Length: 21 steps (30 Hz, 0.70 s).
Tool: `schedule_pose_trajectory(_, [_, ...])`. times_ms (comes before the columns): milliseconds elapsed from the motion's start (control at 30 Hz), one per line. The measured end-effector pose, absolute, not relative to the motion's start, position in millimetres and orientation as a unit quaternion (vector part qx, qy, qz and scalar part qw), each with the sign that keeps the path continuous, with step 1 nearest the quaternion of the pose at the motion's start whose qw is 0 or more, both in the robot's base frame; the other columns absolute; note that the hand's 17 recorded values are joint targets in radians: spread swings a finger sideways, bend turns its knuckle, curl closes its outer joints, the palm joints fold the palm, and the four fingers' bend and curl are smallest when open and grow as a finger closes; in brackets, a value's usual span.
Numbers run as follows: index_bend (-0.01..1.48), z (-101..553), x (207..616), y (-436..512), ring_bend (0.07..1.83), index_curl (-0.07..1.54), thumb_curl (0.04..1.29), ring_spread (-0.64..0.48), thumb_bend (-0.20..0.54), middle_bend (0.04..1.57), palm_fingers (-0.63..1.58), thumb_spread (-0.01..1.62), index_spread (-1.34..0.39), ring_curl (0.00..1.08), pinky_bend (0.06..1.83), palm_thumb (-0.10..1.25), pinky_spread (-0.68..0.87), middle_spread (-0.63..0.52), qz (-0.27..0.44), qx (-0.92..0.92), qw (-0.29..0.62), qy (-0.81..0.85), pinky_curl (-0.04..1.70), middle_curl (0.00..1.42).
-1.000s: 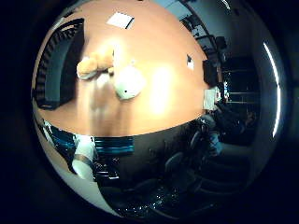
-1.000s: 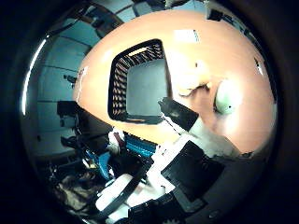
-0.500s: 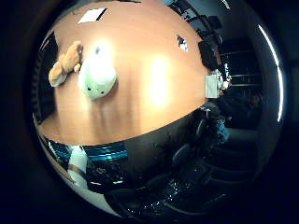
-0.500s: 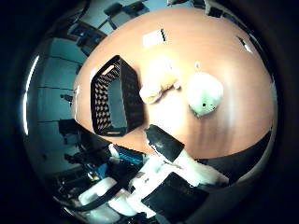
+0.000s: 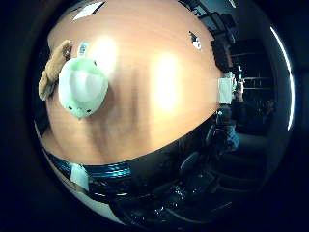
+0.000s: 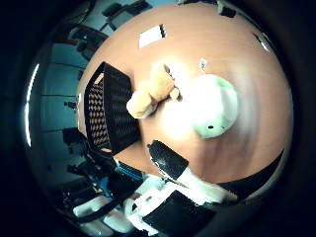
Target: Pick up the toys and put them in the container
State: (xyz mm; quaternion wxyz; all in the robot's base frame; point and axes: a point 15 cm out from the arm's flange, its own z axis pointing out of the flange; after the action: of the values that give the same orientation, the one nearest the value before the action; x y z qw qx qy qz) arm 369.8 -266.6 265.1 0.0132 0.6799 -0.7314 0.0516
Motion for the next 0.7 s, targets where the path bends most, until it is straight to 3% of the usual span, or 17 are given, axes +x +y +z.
schedule_pose_trajectory(533, [0.16, 166.8, 381.8, -290.3, 0.38, 0.28, 0.27, 0.14, -0.025, 0.25, 0.23, 1.03, -0.34, 0.22, 0.47, 0.43, 0.43, -0.02, 0.013, 0.677, 0.021, -0.735, 0.21, 0.35])
schedule_pose_trajectory(700, [0.16, 153.1, 382.1, -292.3, 0.45, 0.27, 0.28, 0.06, -0.022, 0.29, 0.35, 1.03, -0.34, 0.23, 0.46, 0.46, 0.42, -0.06, 0.009, 0.679, 0.025, -0.733, 0.21, 0.36])
